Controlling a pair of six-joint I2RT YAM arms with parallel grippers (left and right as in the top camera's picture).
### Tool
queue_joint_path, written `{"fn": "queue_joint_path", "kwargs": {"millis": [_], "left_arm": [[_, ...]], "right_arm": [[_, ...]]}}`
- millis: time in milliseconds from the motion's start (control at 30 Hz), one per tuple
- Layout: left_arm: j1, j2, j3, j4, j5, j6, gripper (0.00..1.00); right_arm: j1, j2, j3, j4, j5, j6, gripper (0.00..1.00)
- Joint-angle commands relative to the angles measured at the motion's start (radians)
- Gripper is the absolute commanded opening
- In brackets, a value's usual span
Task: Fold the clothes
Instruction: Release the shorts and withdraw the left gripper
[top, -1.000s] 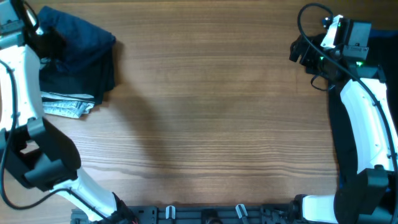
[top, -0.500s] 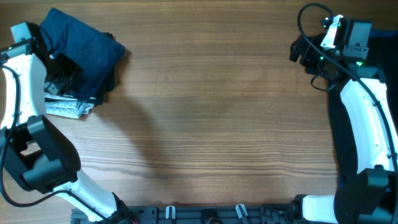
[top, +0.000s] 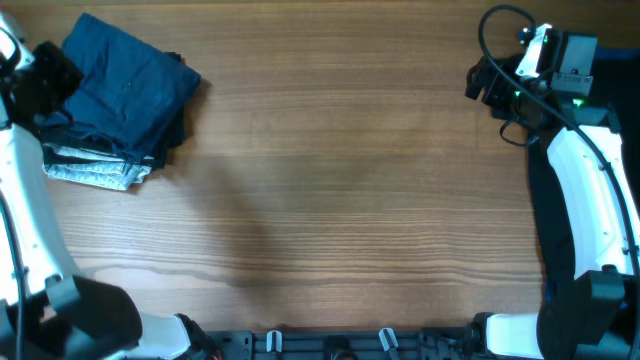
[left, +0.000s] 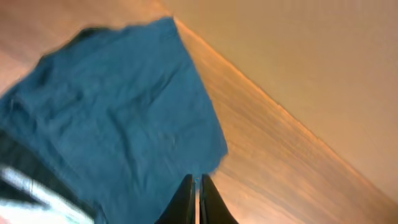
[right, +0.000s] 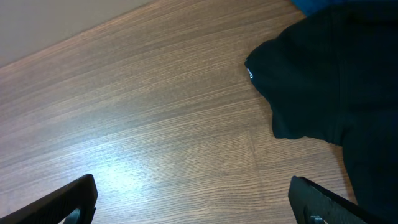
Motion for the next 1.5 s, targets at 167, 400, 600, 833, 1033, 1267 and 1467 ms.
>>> {"fn": "queue_joint_path", "kwargs": {"millis": [167,400,600,833,1033,1267,1467], "left_arm": [[0.062,0.296,-0.002,0.193,-0.022,0.069,0.04],[0.166,0.583,-0.003,0.129,-0.152,0.068,0.04],[0.212,0.576,-0.003,0.098,-0.009,0.058,0.04],[0.158,0.225,0.016,0.173,0.231,0.062,0.31],[0.004,0.120,0.016,-0.051,0.238,0.118,0.27],[-0.034,0.231,-0.103,-0.163,0.150,0.173,0.15],[-0.015,0.397,-0.223,-0.054,0.194,0.247,0.18]], "right_arm": [[0.002,0.008,-0.001,0.003,0.014,-0.001,1.00],[0.002,0.008,-0.001,0.003,0.014,-0.001,1.00],[0.002,0.008,-0.001,0.003,0.014,-0.001,0.99],[0.002,0.008,-0.001,0.003,0.014,-0.001,1.00],[0.002,0.009,-0.001,0.003,0.014,-0.001,1.00],[0.002,0.009,-0.001,0.003,0.014,-0.001,0.99],[0.002,0.009,-0.001,0.003,0.014,-0.001,0.99]]}}
